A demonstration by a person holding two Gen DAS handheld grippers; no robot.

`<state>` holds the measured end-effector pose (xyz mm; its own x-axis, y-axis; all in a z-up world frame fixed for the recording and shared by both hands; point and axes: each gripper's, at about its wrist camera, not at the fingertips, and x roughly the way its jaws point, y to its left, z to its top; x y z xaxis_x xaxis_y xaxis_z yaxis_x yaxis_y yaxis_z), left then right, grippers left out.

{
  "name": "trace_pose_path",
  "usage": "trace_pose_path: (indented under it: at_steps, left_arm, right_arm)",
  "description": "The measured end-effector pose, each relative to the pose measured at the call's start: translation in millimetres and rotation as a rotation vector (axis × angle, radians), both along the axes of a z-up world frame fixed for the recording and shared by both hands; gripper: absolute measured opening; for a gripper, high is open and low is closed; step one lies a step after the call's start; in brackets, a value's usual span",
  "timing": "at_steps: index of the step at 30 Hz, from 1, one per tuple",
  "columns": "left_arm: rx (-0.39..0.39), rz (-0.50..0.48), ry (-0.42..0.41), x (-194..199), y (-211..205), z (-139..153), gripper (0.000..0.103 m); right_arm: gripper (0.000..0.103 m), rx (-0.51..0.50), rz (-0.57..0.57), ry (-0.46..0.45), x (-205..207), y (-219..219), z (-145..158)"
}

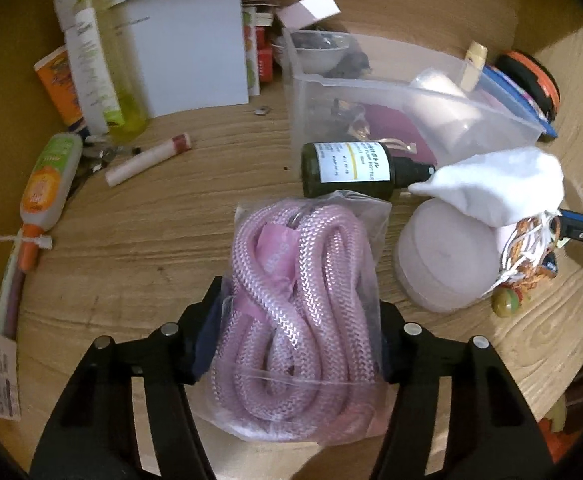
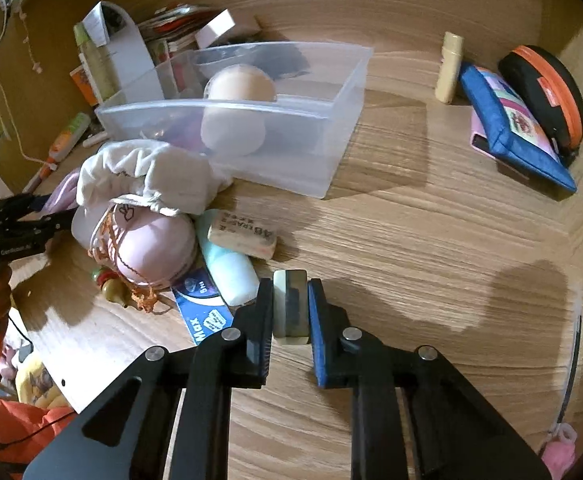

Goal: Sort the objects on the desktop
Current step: 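Carry the bagged rope and beige block over the clear bin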

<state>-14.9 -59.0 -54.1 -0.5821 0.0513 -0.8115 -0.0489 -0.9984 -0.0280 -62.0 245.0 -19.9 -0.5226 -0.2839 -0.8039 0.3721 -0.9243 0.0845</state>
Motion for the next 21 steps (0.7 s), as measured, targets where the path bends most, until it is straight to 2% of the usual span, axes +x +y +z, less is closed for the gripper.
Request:
trace_pose_path:
  at_steps: [4,8,16,21]
  left_arm:
    - [0.024,0.022,0.022,7,-5,10,0.055]
    - [0.051,0.024,0.067,13,-5,25,0.055]
    - [0.069,0.004,0.174,21,4,59,0.055]
    - [0.046,-0.013,0.236,19,18,81,0.055]
  right_arm:
    - [0.015,-0.039,-0.025,0.026,1,7,11]
    - [0.015,-0.096,-0.039,0.064,1,13,28]
    - [0.015,-0.141,-0.025,0.128,5,8,53]
    - [0.015,-0.173,-0.011,0.163,3,2,66]
